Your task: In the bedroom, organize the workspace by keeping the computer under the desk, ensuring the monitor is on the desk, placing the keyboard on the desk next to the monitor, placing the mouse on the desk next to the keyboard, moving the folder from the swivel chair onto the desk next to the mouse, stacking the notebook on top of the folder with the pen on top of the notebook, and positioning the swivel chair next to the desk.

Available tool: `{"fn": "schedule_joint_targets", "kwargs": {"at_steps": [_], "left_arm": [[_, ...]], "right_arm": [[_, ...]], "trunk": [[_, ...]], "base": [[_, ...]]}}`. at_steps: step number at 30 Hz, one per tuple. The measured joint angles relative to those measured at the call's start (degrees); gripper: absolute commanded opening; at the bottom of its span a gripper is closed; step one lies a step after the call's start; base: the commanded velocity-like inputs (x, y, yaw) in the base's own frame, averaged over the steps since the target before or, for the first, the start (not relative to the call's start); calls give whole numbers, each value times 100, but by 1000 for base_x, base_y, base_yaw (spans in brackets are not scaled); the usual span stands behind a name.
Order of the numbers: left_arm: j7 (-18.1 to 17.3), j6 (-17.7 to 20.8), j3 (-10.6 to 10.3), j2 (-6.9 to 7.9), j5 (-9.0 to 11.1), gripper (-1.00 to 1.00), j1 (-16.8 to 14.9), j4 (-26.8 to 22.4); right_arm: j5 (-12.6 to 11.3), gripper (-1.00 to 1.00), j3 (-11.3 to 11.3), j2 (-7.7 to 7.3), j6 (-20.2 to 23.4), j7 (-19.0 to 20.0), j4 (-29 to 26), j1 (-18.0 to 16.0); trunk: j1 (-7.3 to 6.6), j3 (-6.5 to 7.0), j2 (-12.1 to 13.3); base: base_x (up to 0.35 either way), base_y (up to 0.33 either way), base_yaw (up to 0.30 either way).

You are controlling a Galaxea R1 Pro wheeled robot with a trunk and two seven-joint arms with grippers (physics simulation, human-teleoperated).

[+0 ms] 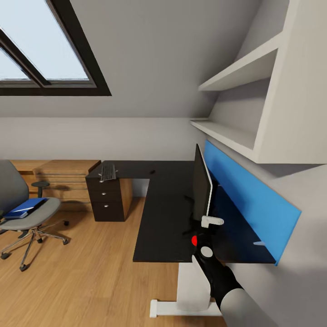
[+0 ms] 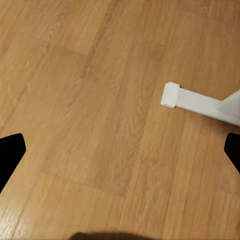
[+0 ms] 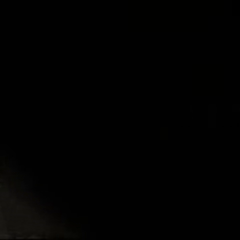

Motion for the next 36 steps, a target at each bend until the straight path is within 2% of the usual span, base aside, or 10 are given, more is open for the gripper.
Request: {"fn": "schedule_joint_targets", "kwargs": {"at_steps": [36], "left_arm": [[0,0,0,-1,1,100,0,0]], "right_arm": [[-3,100,-2,-1,3,5,17,0]], "trunk": [[0,0,1]], "base": [[-14,-31,0]]}}
